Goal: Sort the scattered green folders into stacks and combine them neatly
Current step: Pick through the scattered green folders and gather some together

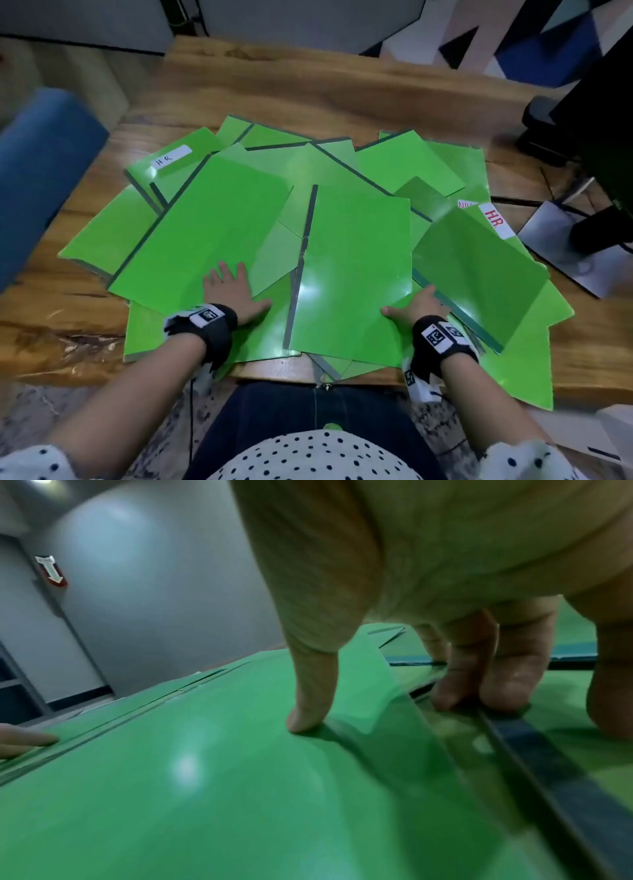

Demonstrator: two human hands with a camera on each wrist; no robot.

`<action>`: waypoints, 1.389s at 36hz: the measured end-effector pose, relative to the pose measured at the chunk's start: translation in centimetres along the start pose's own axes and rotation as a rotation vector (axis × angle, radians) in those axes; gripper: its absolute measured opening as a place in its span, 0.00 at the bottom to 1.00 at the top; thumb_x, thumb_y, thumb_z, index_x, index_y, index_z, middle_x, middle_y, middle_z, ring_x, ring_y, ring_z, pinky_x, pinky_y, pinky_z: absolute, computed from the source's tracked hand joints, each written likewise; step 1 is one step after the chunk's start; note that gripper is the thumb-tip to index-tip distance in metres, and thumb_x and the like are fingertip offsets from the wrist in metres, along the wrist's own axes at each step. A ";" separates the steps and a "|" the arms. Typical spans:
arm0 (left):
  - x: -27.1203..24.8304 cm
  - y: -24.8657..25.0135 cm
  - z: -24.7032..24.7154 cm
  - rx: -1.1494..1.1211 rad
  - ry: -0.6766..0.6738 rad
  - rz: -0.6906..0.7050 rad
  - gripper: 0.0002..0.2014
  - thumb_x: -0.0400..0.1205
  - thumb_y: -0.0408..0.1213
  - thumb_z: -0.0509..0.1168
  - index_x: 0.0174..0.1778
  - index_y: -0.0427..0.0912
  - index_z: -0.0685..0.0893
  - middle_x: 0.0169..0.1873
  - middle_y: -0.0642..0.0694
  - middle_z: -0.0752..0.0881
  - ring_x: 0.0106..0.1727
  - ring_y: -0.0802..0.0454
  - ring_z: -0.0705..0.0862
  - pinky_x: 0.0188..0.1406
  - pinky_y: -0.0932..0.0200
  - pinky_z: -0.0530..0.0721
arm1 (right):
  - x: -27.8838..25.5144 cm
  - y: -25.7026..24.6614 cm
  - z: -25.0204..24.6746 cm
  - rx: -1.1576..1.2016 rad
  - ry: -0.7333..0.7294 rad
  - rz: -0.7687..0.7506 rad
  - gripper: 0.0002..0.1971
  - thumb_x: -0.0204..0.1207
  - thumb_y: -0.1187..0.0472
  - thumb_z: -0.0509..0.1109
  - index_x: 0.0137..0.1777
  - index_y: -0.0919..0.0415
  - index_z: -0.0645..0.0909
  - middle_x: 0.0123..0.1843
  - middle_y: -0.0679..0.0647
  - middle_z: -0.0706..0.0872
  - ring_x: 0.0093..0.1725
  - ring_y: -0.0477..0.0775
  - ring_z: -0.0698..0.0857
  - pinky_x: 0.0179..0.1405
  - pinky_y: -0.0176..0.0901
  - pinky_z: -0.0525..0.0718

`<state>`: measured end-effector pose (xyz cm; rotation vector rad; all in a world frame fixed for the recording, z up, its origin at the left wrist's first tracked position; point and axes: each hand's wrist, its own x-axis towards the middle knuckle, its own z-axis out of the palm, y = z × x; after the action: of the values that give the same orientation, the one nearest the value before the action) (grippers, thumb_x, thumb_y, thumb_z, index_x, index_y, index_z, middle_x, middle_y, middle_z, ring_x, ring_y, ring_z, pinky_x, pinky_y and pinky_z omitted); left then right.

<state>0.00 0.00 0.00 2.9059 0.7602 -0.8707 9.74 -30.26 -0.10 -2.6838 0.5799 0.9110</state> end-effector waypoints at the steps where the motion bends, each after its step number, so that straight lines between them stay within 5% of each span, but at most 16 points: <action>1: -0.7 0.5 -0.1 0.032 -0.021 0.061 0.52 0.73 0.74 0.52 0.84 0.42 0.46 0.82 0.29 0.48 0.82 0.31 0.55 0.81 0.39 0.54 | 0.1 -0.1 0.1 0.042 -0.011 0.007 0.63 0.58 0.41 0.82 0.83 0.60 0.44 0.80 0.70 0.60 0.80 0.71 0.62 0.70 0.70 0.72; 3: -1.8 1.7 -0.5 0.037 -0.035 0.195 0.48 0.74 0.72 0.52 0.83 0.43 0.54 0.81 0.32 0.59 0.78 0.36 0.67 0.79 0.40 0.58 | 0.4 -0.1 0.3 0.084 -0.031 0.023 0.64 0.57 0.43 0.83 0.83 0.58 0.42 0.80 0.72 0.61 0.78 0.73 0.65 0.69 0.70 0.74; 6: -2.0 2.0 -1.6 -0.204 0.030 0.250 0.35 0.77 0.63 0.59 0.75 0.47 0.67 0.60 0.45 0.84 0.54 0.48 0.85 0.68 0.47 0.77 | 1.2 -0.1 0.4 0.131 -0.038 0.022 0.65 0.54 0.44 0.84 0.82 0.56 0.42 0.77 0.74 0.66 0.69 0.72 0.77 0.61 0.67 0.82; 9: 0.5 -0.3 -3.0 -0.435 0.150 0.024 0.29 0.75 0.53 0.68 0.69 0.45 0.72 0.62 0.43 0.82 0.57 0.45 0.84 0.60 0.49 0.83 | 1.2 0.0 -0.1 0.248 -0.075 0.017 0.66 0.58 0.51 0.84 0.83 0.60 0.37 0.75 0.72 0.70 0.61 0.69 0.83 0.55 0.64 0.85; 12: 2.8 -3.6 -3.9 -0.438 0.184 -0.307 0.41 0.69 0.54 0.75 0.72 0.36 0.68 0.68 0.34 0.74 0.69 0.36 0.74 0.66 0.41 0.77 | 1.1 -0.1 -1.2 0.318 -0.106 0.006 0.59 0.62 0.54 0.83 0.82 0.68 0.45 0.77 0.69 0.68 0.69 0.69 0.77 0.63 0.62 0.81; 15: 3.7 -5.8 -3.5 -0.441 0.069 -0.459 0.54 0.61 0.62 0.78 0.75 0.31 0.64 0.72 0.30 0.72 0.74 0.34 0.71 0.71 0.42 0.74 | 1.4 -0.3 -2.3 0.323 -0.130 -0.049 0.47 0.67 0.56 0.80 0.79 0.70 0.59 0.75 0.66 0.73 0.70 0.66 0.77 0.68 0.60 0.77; 21: 3.6 -6.9 -1.9 -0.639 0.042 -0.498 0.58 0.57 0.57 0.82 0.76 0.31 0.63 0.66 0.31 0.79 0.65 0.34 0.81 0.55 0.45 0.85 | 1.0 -1.8 -4.7 0.506 0.010 -0.159 0.41 0.73 0.63 0.75 0.82 0.62 0.56 0.81 0.63 0.66 0.72 0.63 0.75 0.70 0.64 0.75; 23: 3.5 -7.2 -1.6 -0.759 -0.007 -0.531 0.53 0.59 0.52 0.82 0.73 0.28 0.67 0.63 0.31 0.81 0.61 0.34 0.83 0.55 0.44 0.86 | -0.1 -2.6 -5.9 0.567 0.076 -0.225 0.40 0.72 0.63 0.74 0.82 0.58 0.57 0.82 0.60 0.64 0.72 0.61 0.75 0.68 0.66 0.77; 26: 2.9 -7.3 -1.8 -0.826 -0.075 -0.540 0.40 0.64 0.50 0.81 0.63 0.27 0.76 0.56 0.33 0.84 0.54 0.37 0.84 0.53 0.48 0.85 | -2.3 -3.7 -8.1 0.648 0.174 -0.379 0.37 0.76 0.65 0.70 0.82 0.58 0.56 0.83 0.57 0.61 0.80 0.62 0.64 0.76 0.63 0.66; 29: 2.4 -7.4 -2.4 -0.895 -0.103 -0.499 0.39 0.66 0.48 0.80 0.65 0.27 0.76 0.55 0.34 0.83 0.53 0.38 0.83 0.49 0.51 0.82 | -3.7 -4.9 -9.9 0.749 0.204 -0.489 0.37 0.78 0.65 0.68 0.83 0.59 0.53 0.84 0.57 0.58 0.82 0.59 0.59 0.79 0.59 0.61; 33: 2.1 -7.2 -2.7 -1.157 -0.065 -0.380 0.42 0.63 0.37 0.81 0.71 0.30 0.71 0.64 0.34 0.81 0.63 0.34 0.80 0.65 0.41 0.79 | -3.2 -5.9 -10.1 0.916 0.086 -0.449 0.39 0.77 0.66 0.69 0.84 0.57 0.52 0.85 0.57 0.56 0.83 0.59 0.58 0.80 0.60 0.60; 36: 1.4 -5.9 -2.7 -1.336 -0.089 -0.282 0.34 0.77 0.29 0.70 0.78 0.33 0.64 0.69 0.33 0.76 0.70 0.34 0.75 0.72 0.39 0.73 | -2.6 -6.4 -7.9 0.793 -0.079 -0.432 0.39 0.77 0.64 0.69 0.83 0.54 0.53 0.84 0.57 0.57 0.81 0.61 0.61 0.77 0.62 0.63; 39: 0.9 -4.4 -2.9 -1.482 -0.120 -0.287 0.36 0.81 0.41 0.66 0.82 0.37 0.57 0.78 0.35 0.67 0.77 0.37 0.68 0.77 0.41 0.66 | -2.1 -6.9 -4.9 0.525 -0.154 -0.439 0.38 0.77 0.62 0.70 0.82 0.48 0.54 0.83 0.59 0.60 0.79 0.64 0.65 0.74 0.66 0.70; 43: 0.4 -3.2 -2.9 -1.534 -0.261 -0.326 0.34 0.80 0.51 0.66 0.79 0.38 0.67 0.80 0.37 0.64 0.81 0.39 0.62 0.79 0.44 0.57 | -2.2 -7.8 -2.1 0.227 -0.206 -0.504 0.40 0.76 0.60 0.71 0.83 0.53 0.52 0.80 0.62 0.66 0.75 0.63 0.72 0.69 0.55 0.74; 46: 0.4 -2.3 -2.5 -1.453 -0.234 -0.371 0.44 0.73 0.51 0.74 0.78 0.32 0.64 0.78 0.33 0.66 0.77 0.36 0.66 0.76 0.44 0.65 | -2.4 -8.4 -0.4 0.095 -0.227 -0.550 0.42 0.75 0.58 0.73 0.83 0.51 0.51 0.79 0.61 0.69 0.73 0.62 0.74 0.69 0.54 0.74; 50: 0.2 -1.4 -2.3 -1.312 -0.138 -0.441 0.44 0.73 0.45 0.76 0.77 0.27 0.63 0.73 0.31 0.73 0.71 0.36 0.75 0.66 0.48 0.76 | -2.9 -9.2 1.2 -0.056 -0.228 -0.616 0.43 0.74 0.54 0.74 0.83 0.51 0.51 0.74 0.64 0.75 0.68 0.63 0.79 0.66 0.51 0.77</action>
<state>0.70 1.66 1.99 1.5359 1.2988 -0.3045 11.15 -20.79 1.76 -2.5024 -0.3133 1.0204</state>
